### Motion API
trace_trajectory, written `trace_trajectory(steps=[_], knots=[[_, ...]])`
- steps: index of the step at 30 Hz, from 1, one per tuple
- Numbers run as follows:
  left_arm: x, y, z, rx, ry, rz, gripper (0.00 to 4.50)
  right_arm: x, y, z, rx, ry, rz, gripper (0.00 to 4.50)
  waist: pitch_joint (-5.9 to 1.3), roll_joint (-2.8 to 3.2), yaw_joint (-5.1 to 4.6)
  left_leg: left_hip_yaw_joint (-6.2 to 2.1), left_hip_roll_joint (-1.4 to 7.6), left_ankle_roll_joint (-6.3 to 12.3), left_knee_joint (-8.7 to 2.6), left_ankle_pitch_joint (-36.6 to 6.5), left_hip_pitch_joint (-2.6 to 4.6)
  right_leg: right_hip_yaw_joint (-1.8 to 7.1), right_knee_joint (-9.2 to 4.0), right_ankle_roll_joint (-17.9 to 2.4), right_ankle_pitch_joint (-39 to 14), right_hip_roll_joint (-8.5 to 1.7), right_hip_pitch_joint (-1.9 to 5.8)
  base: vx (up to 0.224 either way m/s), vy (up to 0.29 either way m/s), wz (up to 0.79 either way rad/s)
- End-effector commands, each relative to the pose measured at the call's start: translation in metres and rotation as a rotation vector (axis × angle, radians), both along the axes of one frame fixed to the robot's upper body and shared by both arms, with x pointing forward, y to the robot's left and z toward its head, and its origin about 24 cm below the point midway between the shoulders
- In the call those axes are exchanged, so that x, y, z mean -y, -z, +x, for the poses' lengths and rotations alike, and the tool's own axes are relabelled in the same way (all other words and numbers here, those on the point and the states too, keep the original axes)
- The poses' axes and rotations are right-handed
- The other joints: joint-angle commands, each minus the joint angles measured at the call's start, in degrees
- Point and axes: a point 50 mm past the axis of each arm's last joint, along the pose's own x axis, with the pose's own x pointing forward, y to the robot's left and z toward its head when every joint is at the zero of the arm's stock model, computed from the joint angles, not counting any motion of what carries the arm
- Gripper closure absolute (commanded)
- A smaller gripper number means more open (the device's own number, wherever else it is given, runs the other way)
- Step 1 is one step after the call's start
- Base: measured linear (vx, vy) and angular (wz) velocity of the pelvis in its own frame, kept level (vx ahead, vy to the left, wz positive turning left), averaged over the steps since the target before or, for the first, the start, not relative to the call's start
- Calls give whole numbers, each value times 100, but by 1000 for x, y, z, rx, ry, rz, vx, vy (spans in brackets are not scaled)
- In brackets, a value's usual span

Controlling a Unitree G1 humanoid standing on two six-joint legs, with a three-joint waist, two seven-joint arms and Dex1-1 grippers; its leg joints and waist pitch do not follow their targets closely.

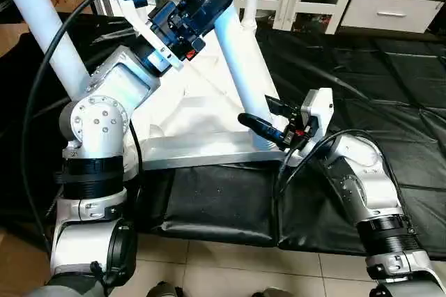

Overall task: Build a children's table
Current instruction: Insert table leg to table base

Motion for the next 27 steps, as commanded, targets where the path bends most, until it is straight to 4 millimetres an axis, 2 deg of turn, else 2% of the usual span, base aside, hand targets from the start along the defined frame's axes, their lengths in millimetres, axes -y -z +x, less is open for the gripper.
trace_trajectory(steps=[1,2,4,6,10,11,12,13,14,16,18,19,24,27], knots=[[0,-10,-4,78,-61,32,282,-1,-7,-2,15,-24,20,188,-637,6,6,-28,-23,548,-270,133,105,136,-261,-1691,1505,-243,427,0,0,0],[0,-10,-3,101,-94,63,284,-2,-7,-3,6,-33,23,159,-637,8,6,-29,-16,545,-270,135,105,134,-254,-1687,1481,-250,424,0,0,0],[4,-8,-2,229,-266,227,286,-2,-7,3,37,71,23,148,-633,-1,9,-41,0,569,-275,133,107,132,-275,-1644,1387,-260,415,0,0,0],[10,-9,-7,310,-337,274,286,0,-7,8,40,164,22,129,-632,13,-10,-52,20,534,-272,202,109,129,-273,-1500,1234,-283,403,0,0,0],[14,-14,-18,393,-364,264,287,-8,-12,7,80,220,14,106,-629,27,-7,-37,-1,350,-277,209,99,142,-259,-1505,1285,-261,401,0,0,0],[11,-15,-17,381,-389,241,287,-10,-9,11,78,363,-69,106,-627,29,-4,-36,-8,278,-276,209,109,147,-261,-1482,1252,-257,388,0,0,0],[8,-17,-16,376,-411,227,287,-12,-7,12,67,392,-130,106,-613,20,-11,-35,-22,227,-280,208,96,144,-263,-1462,1214,-241,387,0,0,0],[4,-19,-15,364,-442,200,287,-16,-6,11,53,357,-167,106,-595,23,-18,-35,-44,101,-292,129,108,140,-291,-1391,1019,-219,389,0,0,0],[2,-20,-14,354,-451,180,287,-20,-9,9,71,290,-130,106,-593,44,-19,-26,-35,41,-301,-184,125,157,-313,-1359,767,-245,392,0,0,0],[0,-22,-15,350,-461,132,287,-22,-16,9,179,298,-105,106,-592,37,-22,-29,-9,0,-307,-446,119,167,-334,-1319,501,-276,387,0,0,0],[1,-22,-15,356,-466,128,287,-22,-16,9,189,316,-113,106,-586,39,-24,-35,-12,-19,-314,-399,119,159,-332,-1298,487,-253,369,0,0,0],[3,-22,-17,375,-466,126,287,-25,-18,10,270,378,-160,106,-587,50,-19,-36,-13,-25,-307,-348,126,156,-329,-1295,519,-246,349,0,0,0],[6,-23,-20,390,-466,94,287,-32,-23,15,344,515,-214,106,-587,44,-40,-30,-46,-116,-304,-290,119,161,-322,-1237,555,-219,352,0,0,0],[8,-23,-20,385,-463,74,287,-36,-27,17,350,547,-198,106,-596,40,-58,-29,-46,-65,-305,-378,117,170,-315,-1190,625,-218,358,0,0,0]])
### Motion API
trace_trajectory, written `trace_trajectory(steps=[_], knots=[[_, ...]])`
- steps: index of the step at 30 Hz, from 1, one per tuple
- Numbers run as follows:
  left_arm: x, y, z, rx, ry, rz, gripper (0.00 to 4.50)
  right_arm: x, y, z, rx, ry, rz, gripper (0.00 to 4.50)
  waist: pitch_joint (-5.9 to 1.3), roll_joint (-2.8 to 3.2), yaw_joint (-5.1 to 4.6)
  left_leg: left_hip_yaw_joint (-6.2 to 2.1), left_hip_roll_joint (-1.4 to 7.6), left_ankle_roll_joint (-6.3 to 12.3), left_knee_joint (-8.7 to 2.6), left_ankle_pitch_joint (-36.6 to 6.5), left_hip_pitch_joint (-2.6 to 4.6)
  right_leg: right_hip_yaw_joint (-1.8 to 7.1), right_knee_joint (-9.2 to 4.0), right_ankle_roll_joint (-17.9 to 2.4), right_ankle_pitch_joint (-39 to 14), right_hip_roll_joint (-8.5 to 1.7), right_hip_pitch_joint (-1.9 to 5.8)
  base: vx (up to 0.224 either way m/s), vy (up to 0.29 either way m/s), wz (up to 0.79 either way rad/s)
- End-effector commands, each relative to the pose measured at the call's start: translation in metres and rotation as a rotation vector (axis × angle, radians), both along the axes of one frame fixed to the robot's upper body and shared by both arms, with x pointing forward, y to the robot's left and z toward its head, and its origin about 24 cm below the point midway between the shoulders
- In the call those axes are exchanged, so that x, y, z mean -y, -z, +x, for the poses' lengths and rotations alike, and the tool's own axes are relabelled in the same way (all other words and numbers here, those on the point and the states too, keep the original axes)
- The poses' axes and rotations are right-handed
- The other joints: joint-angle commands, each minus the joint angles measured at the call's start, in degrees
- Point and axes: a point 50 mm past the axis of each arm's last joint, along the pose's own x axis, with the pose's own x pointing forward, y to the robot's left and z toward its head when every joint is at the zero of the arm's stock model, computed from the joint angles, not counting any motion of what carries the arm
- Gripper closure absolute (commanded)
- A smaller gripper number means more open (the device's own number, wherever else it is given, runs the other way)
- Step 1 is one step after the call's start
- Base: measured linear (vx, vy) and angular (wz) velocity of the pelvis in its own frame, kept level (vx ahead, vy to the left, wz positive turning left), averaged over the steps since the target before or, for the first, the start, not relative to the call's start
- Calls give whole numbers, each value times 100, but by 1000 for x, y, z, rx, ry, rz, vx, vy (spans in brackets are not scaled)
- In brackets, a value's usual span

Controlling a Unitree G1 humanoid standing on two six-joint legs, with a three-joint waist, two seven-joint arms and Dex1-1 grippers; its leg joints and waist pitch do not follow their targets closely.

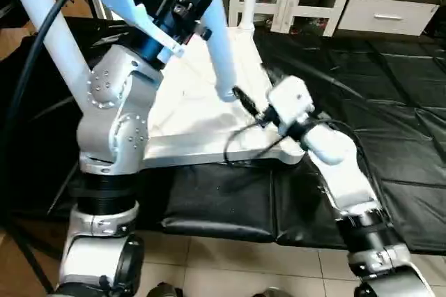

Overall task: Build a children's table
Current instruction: Insert table leg to table base

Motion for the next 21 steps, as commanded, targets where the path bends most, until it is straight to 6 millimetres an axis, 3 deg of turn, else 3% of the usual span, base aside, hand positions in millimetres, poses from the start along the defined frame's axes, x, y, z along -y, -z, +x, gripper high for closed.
trace_trajectory(steps=[1,5,11,21], knots=[[3,-10,-7,48,20,-40,287,-6,-6,3,21,-1,13,106,-590,22,-20,-18,-45,16,-336,-374,113,160,-360,-1238,642,-216,360,0,0,0],[6,-9,-9,44,35,-55,287,-12,-5,4,22,-16,11,106,-599,18,-32,-18,-44,117,-322,-274,100,160,-338,-1303,907,-214,369,0,0,0],[2,-14,-9,31,49,-162,287,-19,-5,7,-9,-19,73,106,-593,13,-48,-13,-43,153,-324,-347,92,160,-342,-1365,869,-212,373,0,0,0],[7,-13,-13,17,107,-172,287,-15,-9,15,-3,16,96,106,-592,-10,-81,-5,-49,154,-316,-342,99,160,-348,-1290,752,-210,370,0,0,0]])
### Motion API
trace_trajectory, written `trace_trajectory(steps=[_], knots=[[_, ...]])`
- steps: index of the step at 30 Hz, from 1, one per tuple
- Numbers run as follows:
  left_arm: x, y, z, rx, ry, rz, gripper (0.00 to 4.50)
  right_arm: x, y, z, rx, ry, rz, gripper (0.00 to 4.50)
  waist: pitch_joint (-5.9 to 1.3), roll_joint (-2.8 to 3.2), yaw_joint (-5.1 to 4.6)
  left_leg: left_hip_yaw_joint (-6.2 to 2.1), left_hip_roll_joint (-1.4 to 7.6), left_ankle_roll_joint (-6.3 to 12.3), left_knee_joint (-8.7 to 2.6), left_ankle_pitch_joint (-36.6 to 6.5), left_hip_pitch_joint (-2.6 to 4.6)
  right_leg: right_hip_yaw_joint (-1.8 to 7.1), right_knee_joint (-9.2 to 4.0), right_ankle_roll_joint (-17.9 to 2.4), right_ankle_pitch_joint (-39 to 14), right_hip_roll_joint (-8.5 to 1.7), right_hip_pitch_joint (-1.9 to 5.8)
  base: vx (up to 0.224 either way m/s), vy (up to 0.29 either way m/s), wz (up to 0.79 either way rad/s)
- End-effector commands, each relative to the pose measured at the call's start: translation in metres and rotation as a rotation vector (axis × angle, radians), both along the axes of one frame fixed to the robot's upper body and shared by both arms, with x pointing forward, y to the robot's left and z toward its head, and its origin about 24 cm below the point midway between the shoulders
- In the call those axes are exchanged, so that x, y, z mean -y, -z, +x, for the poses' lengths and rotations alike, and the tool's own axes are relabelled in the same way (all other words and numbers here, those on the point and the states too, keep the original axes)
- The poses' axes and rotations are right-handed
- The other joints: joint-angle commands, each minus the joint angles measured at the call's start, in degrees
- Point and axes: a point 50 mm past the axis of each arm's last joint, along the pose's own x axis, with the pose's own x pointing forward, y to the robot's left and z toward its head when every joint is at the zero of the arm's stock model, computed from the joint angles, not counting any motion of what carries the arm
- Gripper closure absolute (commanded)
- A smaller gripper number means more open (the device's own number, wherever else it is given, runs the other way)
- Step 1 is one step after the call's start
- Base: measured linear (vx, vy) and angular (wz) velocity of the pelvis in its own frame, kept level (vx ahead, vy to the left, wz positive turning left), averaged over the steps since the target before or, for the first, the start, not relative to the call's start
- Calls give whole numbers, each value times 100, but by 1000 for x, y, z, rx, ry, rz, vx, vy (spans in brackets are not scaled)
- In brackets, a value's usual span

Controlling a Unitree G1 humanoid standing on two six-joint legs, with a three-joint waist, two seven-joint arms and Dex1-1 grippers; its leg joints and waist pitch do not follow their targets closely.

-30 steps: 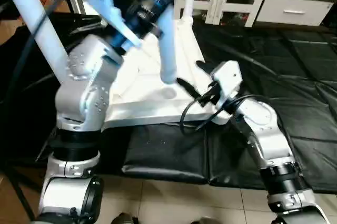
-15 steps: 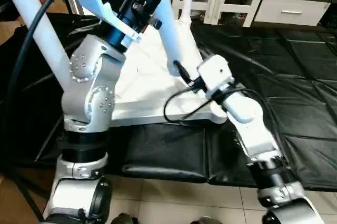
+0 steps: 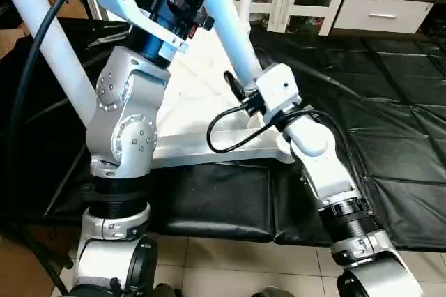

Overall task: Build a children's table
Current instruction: Insert table leg to table base

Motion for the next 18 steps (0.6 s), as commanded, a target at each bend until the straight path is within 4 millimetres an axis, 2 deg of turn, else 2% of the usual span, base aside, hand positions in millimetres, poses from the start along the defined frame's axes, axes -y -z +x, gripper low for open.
trace_trajectory(steps=[1,11,12,14,17,18], knots=[[3,-7,-7,35,23,-9,287,1,-7,3,22,-9,13,106,-589,-3,2,-9,-48,156,-321,-329,99,159,-348,-1298,761,-214,374,0,0,0],[7,-3,-9,29,51,6,287,-6,-10,0,56,-44,-7,106,-596,10,-12,-10,-41,198,-311,-292,99,154,-335,-1331,861,-208,371,0,0,0],[7,-3,-9,29,52,5,287,-6,-11,0,60,-45,-8,106,-592,41,-20,-8,-46,193,-311,-315,103,151,-344,-1330,856,-200,364,0,0,0],[8,-2,-9,28,51,6,287,-6,-11,1,62,-46,-9,106,-592,19,-18,-7,-51,189,-311,-350,101,157,-344,-1331,835,-201,376,0,0,0],[10,0,-9,39,46,30,287,-5,-11,1,62,-42,-8,106,-594,24,-20,-9,-45,174,-313,-379,109,156,-351,-1326,784,-203,370,0,0,0],[11,1,-9,47,42,45,287,-5,-10,1,62,-42,-12,124,-593,32,-20,-11,-42,172,-315,-383,110,155,-350,-1326,780,-204,368,0,0,0]])
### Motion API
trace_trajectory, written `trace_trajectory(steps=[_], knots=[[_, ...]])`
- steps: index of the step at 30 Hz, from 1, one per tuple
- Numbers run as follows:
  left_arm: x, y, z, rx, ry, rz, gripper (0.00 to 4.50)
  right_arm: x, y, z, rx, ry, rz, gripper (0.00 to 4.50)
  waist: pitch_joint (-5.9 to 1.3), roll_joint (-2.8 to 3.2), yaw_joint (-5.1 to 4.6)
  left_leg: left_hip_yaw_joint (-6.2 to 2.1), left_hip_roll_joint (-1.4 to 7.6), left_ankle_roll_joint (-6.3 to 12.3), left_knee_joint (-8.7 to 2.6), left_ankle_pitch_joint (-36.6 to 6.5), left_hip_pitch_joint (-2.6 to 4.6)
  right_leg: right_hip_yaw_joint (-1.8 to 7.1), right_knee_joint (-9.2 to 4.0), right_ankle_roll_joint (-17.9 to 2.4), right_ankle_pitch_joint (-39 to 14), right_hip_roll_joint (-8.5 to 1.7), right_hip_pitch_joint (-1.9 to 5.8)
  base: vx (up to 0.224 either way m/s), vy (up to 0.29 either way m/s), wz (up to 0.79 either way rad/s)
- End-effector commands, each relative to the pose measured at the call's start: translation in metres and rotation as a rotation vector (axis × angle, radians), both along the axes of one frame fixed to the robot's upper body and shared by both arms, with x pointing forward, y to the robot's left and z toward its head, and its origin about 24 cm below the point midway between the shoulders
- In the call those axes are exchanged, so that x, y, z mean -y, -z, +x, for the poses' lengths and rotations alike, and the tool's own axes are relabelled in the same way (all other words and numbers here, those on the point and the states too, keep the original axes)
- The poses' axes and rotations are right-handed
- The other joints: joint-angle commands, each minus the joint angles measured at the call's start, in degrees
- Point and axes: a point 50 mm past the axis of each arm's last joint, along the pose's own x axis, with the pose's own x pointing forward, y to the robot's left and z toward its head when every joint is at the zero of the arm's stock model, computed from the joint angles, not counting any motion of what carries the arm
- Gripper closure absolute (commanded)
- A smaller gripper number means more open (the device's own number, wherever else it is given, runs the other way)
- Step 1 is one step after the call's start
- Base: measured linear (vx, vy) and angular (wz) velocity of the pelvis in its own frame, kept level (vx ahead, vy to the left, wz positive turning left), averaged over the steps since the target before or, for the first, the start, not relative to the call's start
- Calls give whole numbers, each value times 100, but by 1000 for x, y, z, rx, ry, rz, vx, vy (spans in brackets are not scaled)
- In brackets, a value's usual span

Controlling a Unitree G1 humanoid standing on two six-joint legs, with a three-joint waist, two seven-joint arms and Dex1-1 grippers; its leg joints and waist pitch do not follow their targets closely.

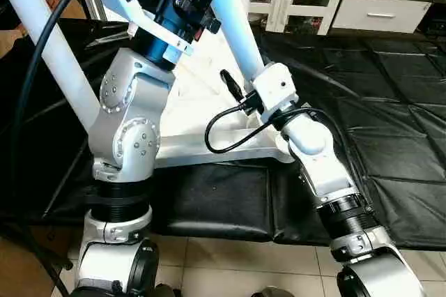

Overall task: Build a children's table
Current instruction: Insert table leg to table base

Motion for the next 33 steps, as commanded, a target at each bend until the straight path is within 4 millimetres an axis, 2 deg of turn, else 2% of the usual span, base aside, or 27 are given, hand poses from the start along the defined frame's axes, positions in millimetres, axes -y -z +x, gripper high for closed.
trace_trajectory(steps=[1,3,5,9,10,15,18,26,33], knots=[[4,0,-4,34,0,32,287,0,-5,0,22,-9,-7,141,-593,28,-5,-11,-41,172,-318,-390,110,154,-352,-1324,772,-203,369,0,0,0],[6,0,-5,46,-4,44,287,1,-4,1,19,-4,-10,144,-597,22,-3,-13,-43,182,-316,-342,102,155,-346,-1321,834,-206,377,0,0,0],[7,0,-5,59,-11,58,287,1,-3,1,16,-1,-12,179,-595,23,-4,-12,-43,175,-316,-357,103,156,-347,-1322,813,-206,375,0,0,0],[11,2,-8,85,-13,93,287,0,-1,1,6,2,-20,199,-599,23,-4,-13,-42,195,-312,-322,106,156,-342,-1331,873,-205,373,0,0,0],[12,2,-8,95,-15,103,287,0,-1,1,5,4,-22,224,-602,23,-3,-13,-42,205,-311,-307,100,158,-339,-1339,905,-208,377,0,0,0],[16,3,-10,128,-27,134,287,1,2,3,-16,23,-49,258,-606,7,5,-12,-39,199,-310,-262,100,160,-330,-1328,930,-210,381,0,0,0],[18,3,-12,132,-17,132,287,1,4,3,-26,25,-55,260,-601,10,1,-10,-45,209,-310,-268,94,159,-332,-1337,956,-207,382,0,0,0],[24,3,-18,172,0,158,287,2,11,5,-73,30,-78,262,-580,18,-3,-10,-28,119,-329,-502,120,160,-368,-1303,563,-213,354,0,0,0],[37,4,-32,196,99,185,287,8,16,8,-110,57,-84,262,-592,7,-3,-11,-33,120,-318,-410,103,164,-350,-1291,694,-211,365,0,0,0]])
